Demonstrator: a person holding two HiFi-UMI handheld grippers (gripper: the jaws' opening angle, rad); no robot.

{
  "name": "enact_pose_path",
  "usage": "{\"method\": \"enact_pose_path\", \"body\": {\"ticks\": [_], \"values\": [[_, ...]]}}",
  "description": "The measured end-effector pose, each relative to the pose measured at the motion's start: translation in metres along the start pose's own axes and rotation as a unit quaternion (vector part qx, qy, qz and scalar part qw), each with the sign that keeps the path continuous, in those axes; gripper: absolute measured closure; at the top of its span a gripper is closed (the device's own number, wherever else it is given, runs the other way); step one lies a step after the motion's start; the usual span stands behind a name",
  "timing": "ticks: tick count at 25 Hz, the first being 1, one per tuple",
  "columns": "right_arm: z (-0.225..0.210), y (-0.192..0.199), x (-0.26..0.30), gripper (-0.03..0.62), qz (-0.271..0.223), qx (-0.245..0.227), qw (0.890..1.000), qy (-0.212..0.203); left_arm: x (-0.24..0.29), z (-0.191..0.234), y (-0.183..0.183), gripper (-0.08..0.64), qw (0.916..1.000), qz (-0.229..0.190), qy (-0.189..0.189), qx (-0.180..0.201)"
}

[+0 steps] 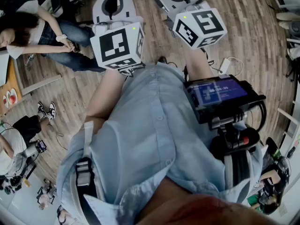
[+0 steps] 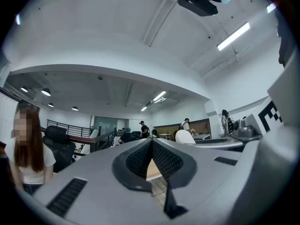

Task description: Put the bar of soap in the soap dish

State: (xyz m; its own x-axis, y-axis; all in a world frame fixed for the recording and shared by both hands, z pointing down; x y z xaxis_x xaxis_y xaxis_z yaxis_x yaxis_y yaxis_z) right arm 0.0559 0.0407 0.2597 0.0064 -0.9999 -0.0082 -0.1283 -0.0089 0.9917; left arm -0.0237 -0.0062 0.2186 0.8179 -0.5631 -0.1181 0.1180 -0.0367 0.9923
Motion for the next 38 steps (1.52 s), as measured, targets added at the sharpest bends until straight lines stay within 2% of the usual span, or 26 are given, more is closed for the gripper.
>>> {"method": "enact_pose_path", "body": {"ticks": [16,20,27,34,38], "values": [[-0.025,-0.004,-0.005,0.388,-0.008,0.012,1.0,-0.004,0.018,-0.021,0.003,0.554,0.9999,0.006,0.0,0.012],[-0.036,-0.005,-0.009,0.388,-0.02,0.033,0.999,-0.018,0.025,-0.032,0.006,0.554,0.9998,0.006,-0.003,0.018],[-0.05,-0.014,-0.022,0.388,-0.034,0.043,0.997,-0.047,0.032,-0.049,0.009,0.554,0.9995,0.013,-0.019,0.02],[-0.063,-0.008,0.002,0.388,-0.037,0.053,0.996,-0.061,0.047,-0.031,0.032,0.554,0.9987,0.03,-0.035,0.021],[-0.07,-0.002,0.03,0.388,-0.031,0.054,0.996,-0.064,0.067,-0.006,0.047,0.554,0.9984,0.036,-0.044,0.006]]}}
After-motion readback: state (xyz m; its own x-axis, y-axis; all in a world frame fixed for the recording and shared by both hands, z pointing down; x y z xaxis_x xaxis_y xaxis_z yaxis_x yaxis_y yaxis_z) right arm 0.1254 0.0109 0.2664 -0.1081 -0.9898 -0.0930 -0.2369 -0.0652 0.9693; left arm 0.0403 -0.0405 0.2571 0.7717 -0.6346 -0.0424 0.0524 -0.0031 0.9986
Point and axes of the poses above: the fingertips, and each gripper's own axes: x forward along the fingers, z to its left, y out of its underside, the point moved 1 cm from there along -x, backward along the fingers, and after that the axes turned 3 degrees about -z, right-handed, at the moved point
